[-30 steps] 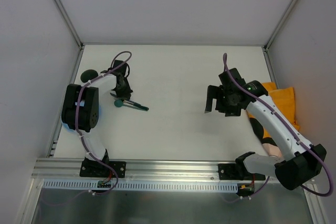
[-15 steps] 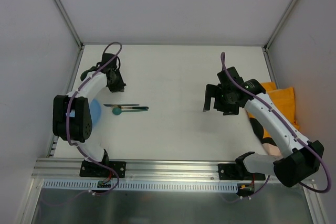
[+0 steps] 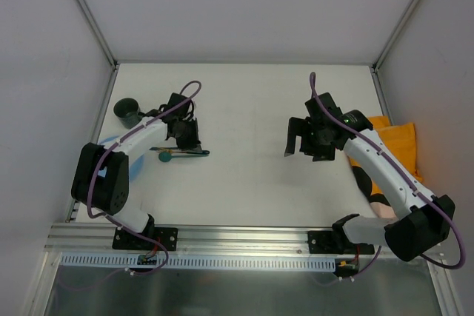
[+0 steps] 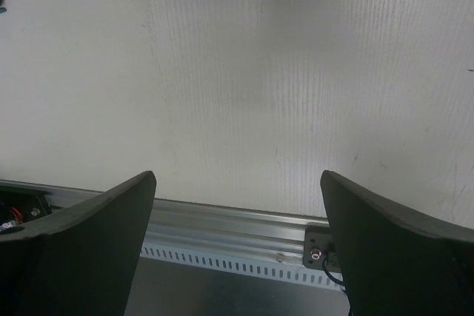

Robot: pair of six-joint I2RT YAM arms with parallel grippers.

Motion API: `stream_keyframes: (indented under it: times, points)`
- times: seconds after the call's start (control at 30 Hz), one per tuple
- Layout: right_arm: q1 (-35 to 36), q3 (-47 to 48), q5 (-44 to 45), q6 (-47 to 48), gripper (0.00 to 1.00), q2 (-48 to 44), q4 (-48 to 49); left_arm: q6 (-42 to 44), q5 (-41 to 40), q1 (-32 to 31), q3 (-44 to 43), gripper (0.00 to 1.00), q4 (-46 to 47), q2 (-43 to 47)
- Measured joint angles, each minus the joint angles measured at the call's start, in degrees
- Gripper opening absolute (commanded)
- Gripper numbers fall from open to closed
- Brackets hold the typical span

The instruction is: Set the dinner table for one person

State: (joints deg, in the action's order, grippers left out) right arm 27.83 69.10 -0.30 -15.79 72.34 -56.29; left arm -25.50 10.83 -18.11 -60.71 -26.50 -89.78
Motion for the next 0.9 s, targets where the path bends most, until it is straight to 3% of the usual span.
stream_keyframes:
  times: [0.17, 0.4, 0.67, 0.9]
  points:
    - [0.0, 0.0, 0.0, 0.0, 0.99, 0.0, 0.2, -0.4, 2.3, -1.4, 5.7, 0.00, -1.3, 2.2]
    - [0.0, 0.0, 0.0, 0.0, 0.99, 0.6, 0.4, -0.4, 2.8, -1.4, 6.9, 0.00, -0.9, 2.8]
    - [0.0, 0.7, 0.0, 0.4, 0.99, 1.3, 0.3, -0.5, 0.8, -1.3, 5.2, 0.00, -0.2, -7.6]
    - [-0.3, 1.7, 1.0, 0.9, 1.00, 1.3, 0.1, -0.5, -2.3, -1.3, -0.2, 0.00, -0.3, -11.5]
